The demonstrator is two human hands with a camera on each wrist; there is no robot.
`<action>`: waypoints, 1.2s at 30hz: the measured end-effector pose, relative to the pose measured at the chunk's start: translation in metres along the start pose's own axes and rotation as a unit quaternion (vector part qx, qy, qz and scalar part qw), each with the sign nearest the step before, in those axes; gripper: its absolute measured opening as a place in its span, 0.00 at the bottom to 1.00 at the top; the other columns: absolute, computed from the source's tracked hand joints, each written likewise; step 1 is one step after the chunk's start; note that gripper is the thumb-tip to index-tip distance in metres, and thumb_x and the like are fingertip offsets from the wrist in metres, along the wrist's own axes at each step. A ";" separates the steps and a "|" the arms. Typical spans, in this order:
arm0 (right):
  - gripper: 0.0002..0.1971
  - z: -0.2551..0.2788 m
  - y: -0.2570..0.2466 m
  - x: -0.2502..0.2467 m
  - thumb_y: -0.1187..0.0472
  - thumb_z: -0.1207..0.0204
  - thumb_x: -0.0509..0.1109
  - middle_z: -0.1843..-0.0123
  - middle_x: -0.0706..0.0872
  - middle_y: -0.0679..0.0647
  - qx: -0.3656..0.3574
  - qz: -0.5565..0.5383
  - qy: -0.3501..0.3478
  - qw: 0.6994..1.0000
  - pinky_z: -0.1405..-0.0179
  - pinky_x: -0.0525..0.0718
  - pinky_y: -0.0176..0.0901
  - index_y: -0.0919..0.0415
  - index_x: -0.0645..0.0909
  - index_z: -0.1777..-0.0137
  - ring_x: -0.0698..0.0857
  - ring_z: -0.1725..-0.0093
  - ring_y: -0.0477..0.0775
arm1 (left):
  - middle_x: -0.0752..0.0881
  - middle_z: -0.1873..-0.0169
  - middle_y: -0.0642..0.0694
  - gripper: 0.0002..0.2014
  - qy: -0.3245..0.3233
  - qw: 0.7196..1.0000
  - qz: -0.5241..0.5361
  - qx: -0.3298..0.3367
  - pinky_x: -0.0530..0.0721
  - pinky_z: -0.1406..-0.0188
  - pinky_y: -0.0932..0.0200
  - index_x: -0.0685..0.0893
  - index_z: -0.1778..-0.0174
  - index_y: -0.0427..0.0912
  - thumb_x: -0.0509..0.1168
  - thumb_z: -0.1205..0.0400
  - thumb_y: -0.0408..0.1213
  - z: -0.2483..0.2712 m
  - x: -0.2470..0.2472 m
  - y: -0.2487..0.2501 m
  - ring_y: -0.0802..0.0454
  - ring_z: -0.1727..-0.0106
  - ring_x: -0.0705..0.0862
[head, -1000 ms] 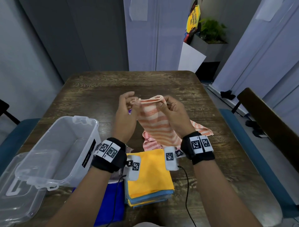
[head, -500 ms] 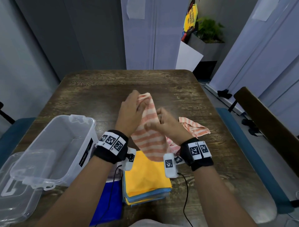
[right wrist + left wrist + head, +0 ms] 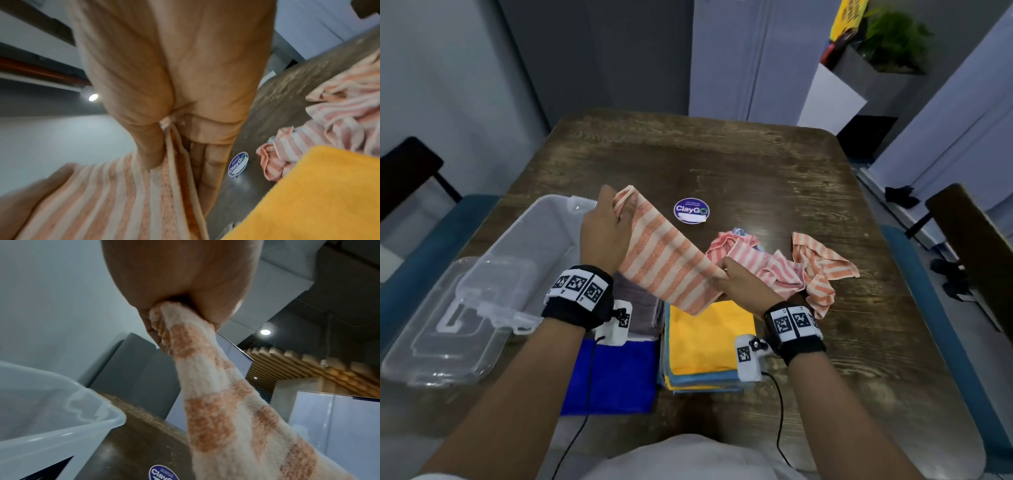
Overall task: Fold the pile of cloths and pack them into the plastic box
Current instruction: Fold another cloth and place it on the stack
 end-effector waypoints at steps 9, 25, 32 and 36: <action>0.14 -0.021 0.002 0.041 0.55 0.11 0.60 0.56 0.82 0.63 -0.004 -0.057 0.042 0.998 0.52 0.87 0.66 0.63 0.77 0.53 0.83 0.55 0.61 | 0.80 0.57 0.46 0.13 0.016 0.994 -0.010 -0.111 0.72 0.56 0.53 0.74 0.45 0.39 0.57 0.09 0.47 0.047 -0.035 -0.092 0.44 0.55 0.79; 0.15 -0.048 0.011 0.153 0.53 0.08 0.50 0.60 0.79 0.57 0.047 0.105 0.077 0.990 0.68 0.71 0.50 0.65 0.71 0.42 0.80 0.60 0.61 | 0.84 0.66 0.41 0.20 -0.081 0.969 -0.098 -0.212 0.85 0.60 0.44 0.74 0.49 0.42 0.52 0.10 0.57 0.150 -0.039 -0.211 0.38 0.63 0.85; 0.07 -0.044 0.031 0.213 0.57 0.09 0.48 0.55 0.83 0.58 0.062 0.227 0.059 0.970 0.59 0.80 0.54 0.59 0.65 0.41 0.84 0.56 0.62 | 0.87 0.51 0.31 0.22 -0.146 0.934 -0.147 -0.291 0.81 0.52 0.41 0.72 0.36 0.40 0.46 0.09 0.55 0.191 -0.022 -0.276 0.30 0.50 0.86; 0.15 -0.038 0.059 0.234 0.60 0.10 0.46 0.45 0.86 0.65 0.107 0.290 0.017 0.951 0.50 0.84 0.59 0.60 0.60 0.27 0.87 0.47 0.68 | 0.87 0.51 0.28 0.23 -0.155 0.918 -0.163 -0.326 0.78 0.52 0.41 0.70 0.37 0.37 0.46 0.09 0.55 0.195 -0.012 -0.301 0.28 0.51 0.86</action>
Point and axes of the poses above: each hand's wrist, its own z-axis away from the middle knuckle, its own x-axis out of the palm, y = z × x, the point moved 8 cm from there along -z, towards the middle knuckle
